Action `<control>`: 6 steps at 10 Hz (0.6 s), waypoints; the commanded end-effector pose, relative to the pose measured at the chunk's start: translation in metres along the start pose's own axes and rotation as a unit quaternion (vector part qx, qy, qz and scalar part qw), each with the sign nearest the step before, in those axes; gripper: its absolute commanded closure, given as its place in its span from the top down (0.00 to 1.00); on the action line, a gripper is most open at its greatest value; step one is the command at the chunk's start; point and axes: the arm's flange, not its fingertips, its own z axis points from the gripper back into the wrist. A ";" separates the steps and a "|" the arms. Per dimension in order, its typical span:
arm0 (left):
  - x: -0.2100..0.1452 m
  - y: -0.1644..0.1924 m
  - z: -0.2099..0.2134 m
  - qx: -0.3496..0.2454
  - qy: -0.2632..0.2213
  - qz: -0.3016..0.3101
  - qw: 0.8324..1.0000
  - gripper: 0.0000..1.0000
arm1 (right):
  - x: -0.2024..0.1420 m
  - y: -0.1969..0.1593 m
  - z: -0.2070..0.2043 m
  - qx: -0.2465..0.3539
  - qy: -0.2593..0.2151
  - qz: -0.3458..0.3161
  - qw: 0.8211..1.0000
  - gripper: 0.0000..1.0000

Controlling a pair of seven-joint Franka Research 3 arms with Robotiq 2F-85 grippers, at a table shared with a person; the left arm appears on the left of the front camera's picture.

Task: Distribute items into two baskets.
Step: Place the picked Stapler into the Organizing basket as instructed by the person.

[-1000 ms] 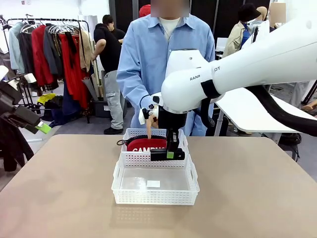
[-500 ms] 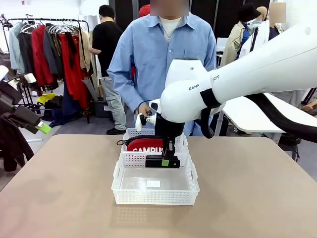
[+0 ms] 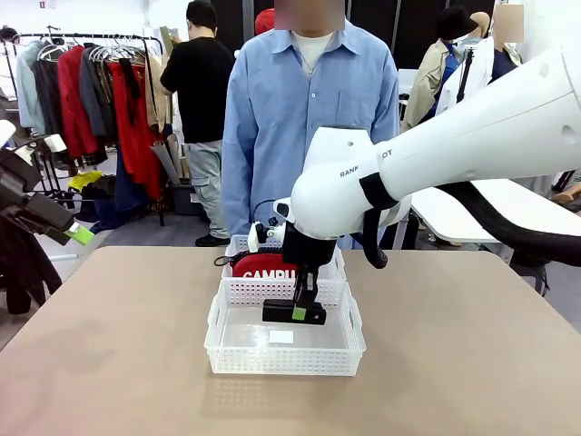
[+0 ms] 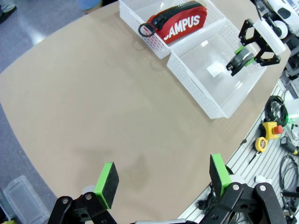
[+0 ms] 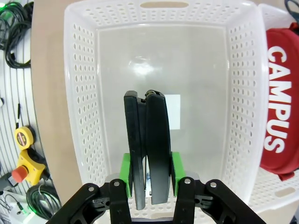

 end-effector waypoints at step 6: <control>0.001 0.000 0.002 0.000 0.004 0.002 1.000 1.00 | -0.007 0.005 -0.033 0.003 -0.010 0.011 1.000 0.01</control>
